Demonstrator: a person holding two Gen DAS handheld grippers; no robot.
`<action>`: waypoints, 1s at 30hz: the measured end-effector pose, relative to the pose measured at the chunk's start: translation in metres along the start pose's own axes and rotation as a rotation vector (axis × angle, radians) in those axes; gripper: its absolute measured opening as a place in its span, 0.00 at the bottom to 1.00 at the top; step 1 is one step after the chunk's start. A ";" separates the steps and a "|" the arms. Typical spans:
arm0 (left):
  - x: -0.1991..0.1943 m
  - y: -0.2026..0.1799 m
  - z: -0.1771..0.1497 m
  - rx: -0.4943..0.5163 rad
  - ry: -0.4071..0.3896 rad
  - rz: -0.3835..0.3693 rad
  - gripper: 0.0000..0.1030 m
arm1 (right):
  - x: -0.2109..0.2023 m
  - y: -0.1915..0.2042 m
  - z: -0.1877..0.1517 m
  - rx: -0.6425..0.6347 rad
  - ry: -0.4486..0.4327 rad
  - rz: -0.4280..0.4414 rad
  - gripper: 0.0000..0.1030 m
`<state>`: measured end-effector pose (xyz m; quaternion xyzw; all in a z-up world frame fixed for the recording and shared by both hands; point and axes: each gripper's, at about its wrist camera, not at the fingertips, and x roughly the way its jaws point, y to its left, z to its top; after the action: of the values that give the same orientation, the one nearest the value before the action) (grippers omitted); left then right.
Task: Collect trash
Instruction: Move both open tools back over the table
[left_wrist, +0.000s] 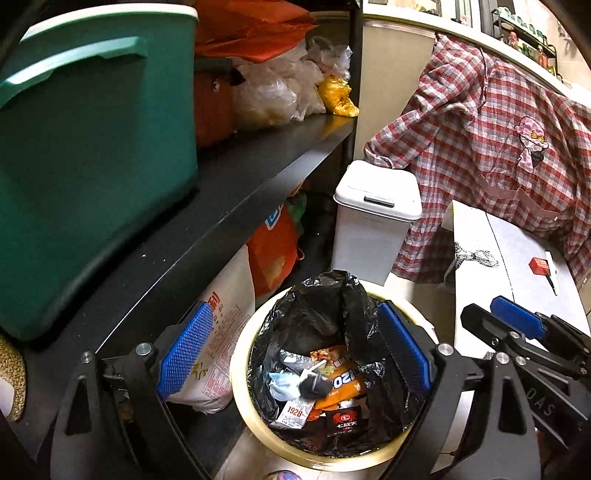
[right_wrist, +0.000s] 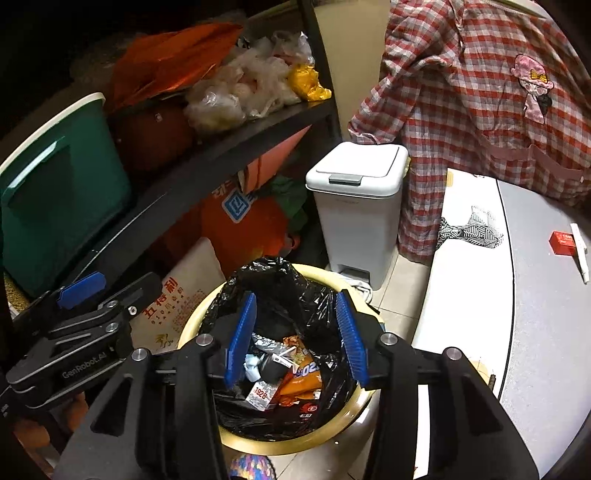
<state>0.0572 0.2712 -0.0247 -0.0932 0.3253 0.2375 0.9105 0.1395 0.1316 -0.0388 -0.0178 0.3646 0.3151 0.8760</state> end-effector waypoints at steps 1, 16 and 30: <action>-0.001 -0.001 0.000 0.005 -0.003 0.002 0.85 | -0.001 -0.001 0.000 0.003 -0.001 -0.001 0.46; -0.015 -0.017 0.003 0.014 -0.025 -0.022 0.85 | -0.039 -0.013 -0.003 0.003 -0.061 -0.050 0.53; -0.041 -0.084 0.026 -0.017 -0.144 -0.138 0.87 | -0.120 -0.112 0.000 0.052 -0.274 -0.240 0.67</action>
<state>0.0854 0.1916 0.0224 -0.1059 0.2496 0.1831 0.9450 0.1384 -0.0231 0.0171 0.0045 0.2453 0.1985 0.9489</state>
